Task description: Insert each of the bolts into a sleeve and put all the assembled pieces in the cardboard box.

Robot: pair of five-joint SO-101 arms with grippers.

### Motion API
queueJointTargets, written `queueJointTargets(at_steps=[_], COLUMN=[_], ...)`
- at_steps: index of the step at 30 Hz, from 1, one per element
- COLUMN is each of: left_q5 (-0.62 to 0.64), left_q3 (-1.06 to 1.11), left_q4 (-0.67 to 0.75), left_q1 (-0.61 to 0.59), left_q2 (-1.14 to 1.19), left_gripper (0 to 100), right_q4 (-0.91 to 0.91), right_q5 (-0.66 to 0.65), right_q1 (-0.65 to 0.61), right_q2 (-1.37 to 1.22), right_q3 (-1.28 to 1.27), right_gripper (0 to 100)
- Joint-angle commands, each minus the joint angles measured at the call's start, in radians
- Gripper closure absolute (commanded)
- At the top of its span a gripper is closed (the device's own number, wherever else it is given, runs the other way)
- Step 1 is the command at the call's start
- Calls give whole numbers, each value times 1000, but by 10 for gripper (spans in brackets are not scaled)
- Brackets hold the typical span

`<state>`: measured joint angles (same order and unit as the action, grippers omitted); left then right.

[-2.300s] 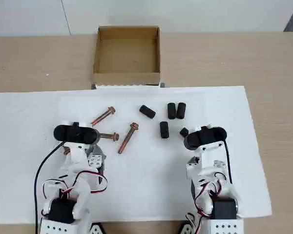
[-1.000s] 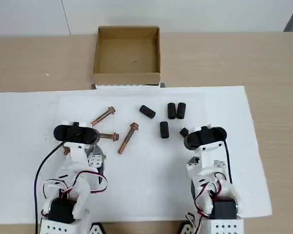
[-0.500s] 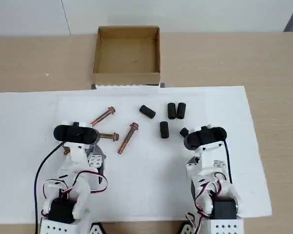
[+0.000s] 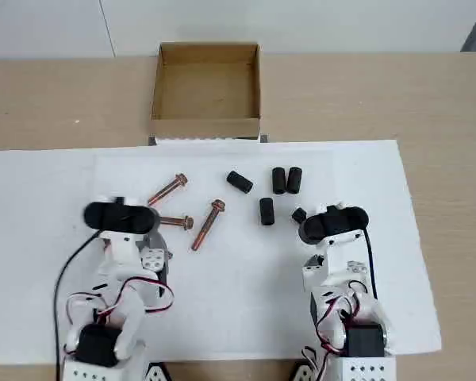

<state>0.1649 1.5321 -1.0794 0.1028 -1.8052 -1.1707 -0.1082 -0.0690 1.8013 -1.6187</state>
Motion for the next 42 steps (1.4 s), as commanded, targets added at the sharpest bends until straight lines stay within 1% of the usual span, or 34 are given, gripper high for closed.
queueJointTargets(at_steps=[1, 3, 6, 9, 13, 16, 20, 23, 33, 38, 40, 42], left_q5=[-5, -35, -115, -118, -118, -117, -117, -118, -121, -123, -123, -126], left_q3=[-188, -254, -348, -493, -705, -828, -915, -943, -969, -967, -967, -967], left_q4=[2, -8, -74, -158, -203, -281, -385, -436, -437, -387, -364, -347], left_q1=[3, 3, -5, 2, -3, -2, -5, -5, -5, -8, -51, -117], left_q2=[-6, 5, 95, 233, 423, 552, 689, 755, 778, 781, 783, 790], left_gripper=[990, 990, 990, 989, 989, 989, 989, 989, 989, 989, 989, 989], right_q4=[19, 19, 19, 19, 19, 19, 19, 19, 19, 27, 48, 16], right_q5=[5, 5, 5, 5, 5, 5, 5, 5, 5, 9, 9, 9], right_q1=[8, 8, 8, 8, 8, 8, 8, 8, 4, 4, 12, 13], right_q2=[15, 15, 15, 15, 15, 15, 15, 15, 15, 15, 15, 13], right_q3=[6, 6, 6, 6, 6, 6, 6, 6, 6, 6, 25, 78], right_gripper=[995, 995, 995, 995, 995, 995, 995, 995, 995, 995, 995, 995])
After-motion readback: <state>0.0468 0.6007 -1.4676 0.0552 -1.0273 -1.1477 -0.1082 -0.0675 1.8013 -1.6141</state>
